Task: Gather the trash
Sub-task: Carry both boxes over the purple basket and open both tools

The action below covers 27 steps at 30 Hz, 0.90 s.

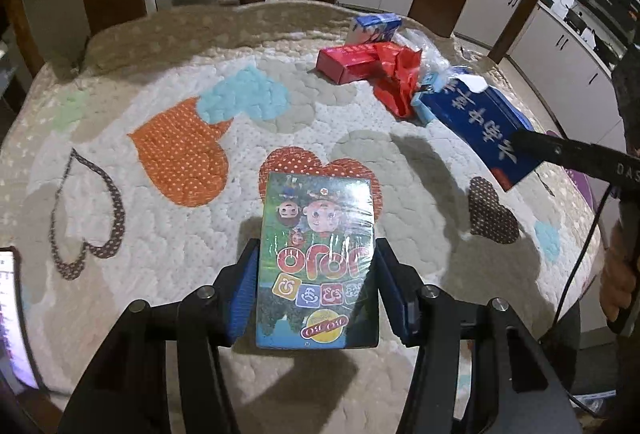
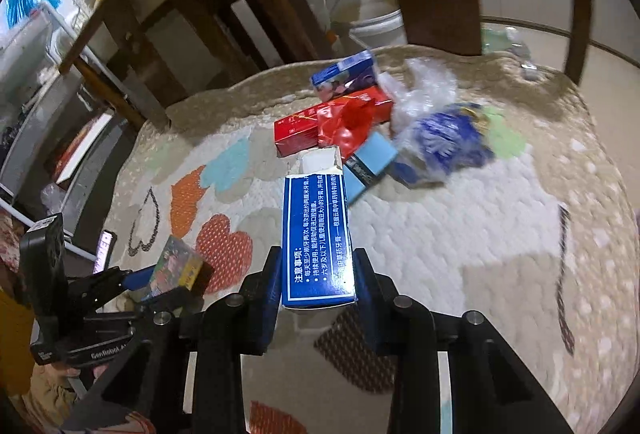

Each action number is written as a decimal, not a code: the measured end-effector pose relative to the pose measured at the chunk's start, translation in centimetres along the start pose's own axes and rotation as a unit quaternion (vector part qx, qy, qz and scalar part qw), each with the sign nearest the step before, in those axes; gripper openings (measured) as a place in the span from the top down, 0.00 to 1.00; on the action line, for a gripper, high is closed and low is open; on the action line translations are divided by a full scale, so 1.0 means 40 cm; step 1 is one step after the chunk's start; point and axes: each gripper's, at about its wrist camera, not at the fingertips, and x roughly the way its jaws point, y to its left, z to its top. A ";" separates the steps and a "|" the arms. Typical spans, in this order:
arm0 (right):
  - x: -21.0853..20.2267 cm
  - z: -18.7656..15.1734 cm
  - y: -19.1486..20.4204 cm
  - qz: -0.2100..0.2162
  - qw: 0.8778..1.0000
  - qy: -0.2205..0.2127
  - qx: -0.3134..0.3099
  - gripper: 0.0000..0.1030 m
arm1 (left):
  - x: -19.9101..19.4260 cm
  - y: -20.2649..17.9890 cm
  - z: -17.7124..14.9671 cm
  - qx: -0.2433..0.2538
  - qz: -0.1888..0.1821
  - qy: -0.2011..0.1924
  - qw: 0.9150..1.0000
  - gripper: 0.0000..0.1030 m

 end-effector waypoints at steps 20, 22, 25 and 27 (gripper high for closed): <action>-0.290 -0.151 -0.239 -0.063 0.988 -0.106 0.097 0.64 | -0.052 -0.357 0.057 0.142 -0.014 -0.028 0.989 0.47; -0.325 -0.168 -0.289 -0.077 0.983 -0.119 0.115 0.64 | -0.040 -0.419 0.077 0.162 -0.025 -0.028 0.986 0.47; -0.378 -0.196 -0.375 -0.097 0.975 -0.136 0.149 0.64 | -0.014 -0.517 0.111 0.189 -0.047 -0.026 0.981 0.47; -0.405 -0.213 -0.429 -0.110 0.968 -0.145 0.170 0.64 | 0.011 -0.592 0.133 0.207 -0.060 -0.024 0.976 0.47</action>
